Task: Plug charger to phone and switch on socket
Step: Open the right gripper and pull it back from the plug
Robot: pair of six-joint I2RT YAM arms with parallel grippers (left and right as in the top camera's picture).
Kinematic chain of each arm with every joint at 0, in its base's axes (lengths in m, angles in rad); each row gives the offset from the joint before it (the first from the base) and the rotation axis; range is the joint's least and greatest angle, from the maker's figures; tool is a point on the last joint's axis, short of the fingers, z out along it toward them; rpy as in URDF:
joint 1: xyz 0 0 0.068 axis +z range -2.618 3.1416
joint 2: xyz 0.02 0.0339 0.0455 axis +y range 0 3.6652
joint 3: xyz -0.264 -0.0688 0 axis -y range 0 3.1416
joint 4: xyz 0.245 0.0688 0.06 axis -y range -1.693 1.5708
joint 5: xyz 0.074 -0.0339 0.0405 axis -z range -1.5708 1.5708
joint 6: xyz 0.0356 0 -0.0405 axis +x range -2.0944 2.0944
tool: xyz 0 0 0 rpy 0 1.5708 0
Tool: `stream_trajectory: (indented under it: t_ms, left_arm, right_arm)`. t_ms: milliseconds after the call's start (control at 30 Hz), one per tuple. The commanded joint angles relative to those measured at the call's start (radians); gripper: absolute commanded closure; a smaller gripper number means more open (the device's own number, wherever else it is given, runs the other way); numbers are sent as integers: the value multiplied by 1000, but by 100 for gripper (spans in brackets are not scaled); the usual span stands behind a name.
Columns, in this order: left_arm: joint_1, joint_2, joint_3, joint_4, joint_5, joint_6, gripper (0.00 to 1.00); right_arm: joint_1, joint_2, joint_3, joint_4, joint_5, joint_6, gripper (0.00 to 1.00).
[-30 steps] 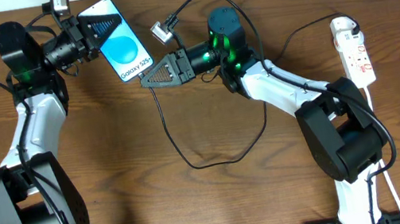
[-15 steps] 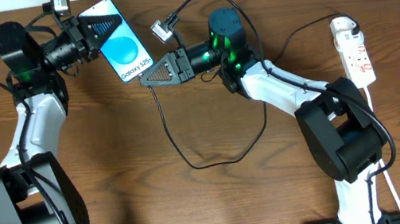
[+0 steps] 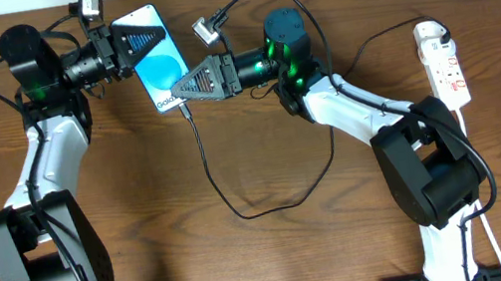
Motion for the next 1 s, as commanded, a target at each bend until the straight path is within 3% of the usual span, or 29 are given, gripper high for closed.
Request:
stream_trajectory:
  t_ms: [0,400,533,633,800,967]
  left_arm:
    - [8,-30,4,9,24,9,93]
    - [100,-30,3,8,66,8,92]
    - [121,-30,3,3,66,5,92]
    - [121,-30,3,-4,66,5,93]
    - [121,-30,3,-3,66,5,93]
    - [121,-30,2,-3,66,5,92]
  right_arm:
    - [-8,6,12,3,-18,-6,1]
    - [-85,6,12,6,-80,-33,1]
    - [-97,6,12,-26,-77,-105,1]
    - [-97,6,10,-150,-43,-198,1]
    - [-97,6,10,-553,105,-426,2]
    - [-90,6,10,-814,276,-584,9]
